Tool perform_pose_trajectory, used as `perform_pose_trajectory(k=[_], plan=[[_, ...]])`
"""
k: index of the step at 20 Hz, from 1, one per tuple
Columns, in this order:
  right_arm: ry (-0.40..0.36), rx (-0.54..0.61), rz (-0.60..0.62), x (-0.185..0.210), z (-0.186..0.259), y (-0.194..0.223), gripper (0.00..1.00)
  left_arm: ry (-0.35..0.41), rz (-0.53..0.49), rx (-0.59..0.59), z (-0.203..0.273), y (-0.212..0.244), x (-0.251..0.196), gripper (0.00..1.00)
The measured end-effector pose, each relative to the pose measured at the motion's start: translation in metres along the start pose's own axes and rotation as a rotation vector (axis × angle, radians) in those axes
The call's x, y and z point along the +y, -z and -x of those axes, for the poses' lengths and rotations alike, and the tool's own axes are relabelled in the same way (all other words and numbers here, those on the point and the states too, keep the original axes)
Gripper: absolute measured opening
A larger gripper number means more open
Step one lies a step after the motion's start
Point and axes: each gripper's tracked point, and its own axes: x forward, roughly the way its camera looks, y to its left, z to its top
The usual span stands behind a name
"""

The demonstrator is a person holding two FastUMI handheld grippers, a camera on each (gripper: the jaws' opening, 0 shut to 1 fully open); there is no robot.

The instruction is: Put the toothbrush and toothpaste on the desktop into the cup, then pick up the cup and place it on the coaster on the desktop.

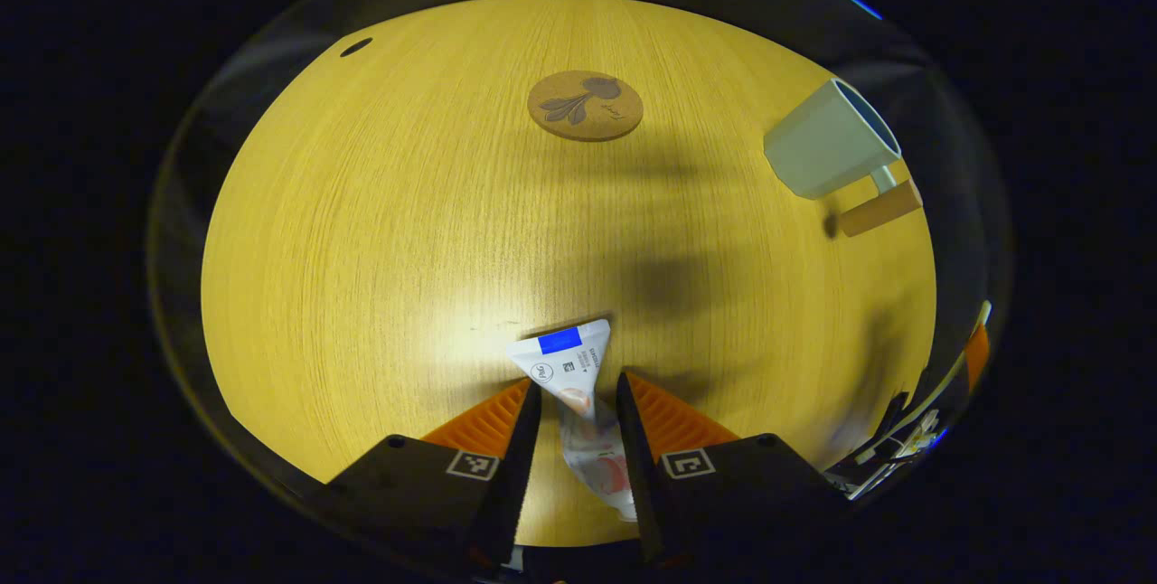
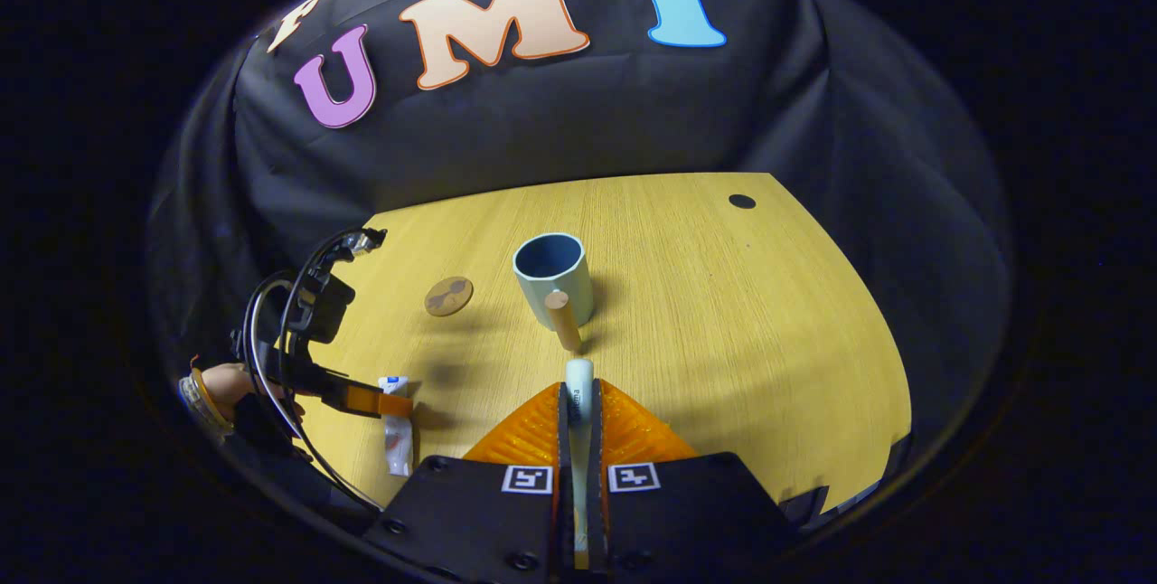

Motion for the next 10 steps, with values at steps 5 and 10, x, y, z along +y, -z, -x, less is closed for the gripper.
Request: perform_pose_trajectory(k=[5,10], plan=[[0.006,-0.059,-0.012,-0.005,0.0,-0.031,0.08,-0.027,-0.026,-0.004,0.001,0.0,0.005,0.18],[-0.01,-0.153,-0.054,-0.003,-0.005,-0.067,0.08,0.028,-0.029,-0.062,0.002,-0.001,0.005,0.07]])
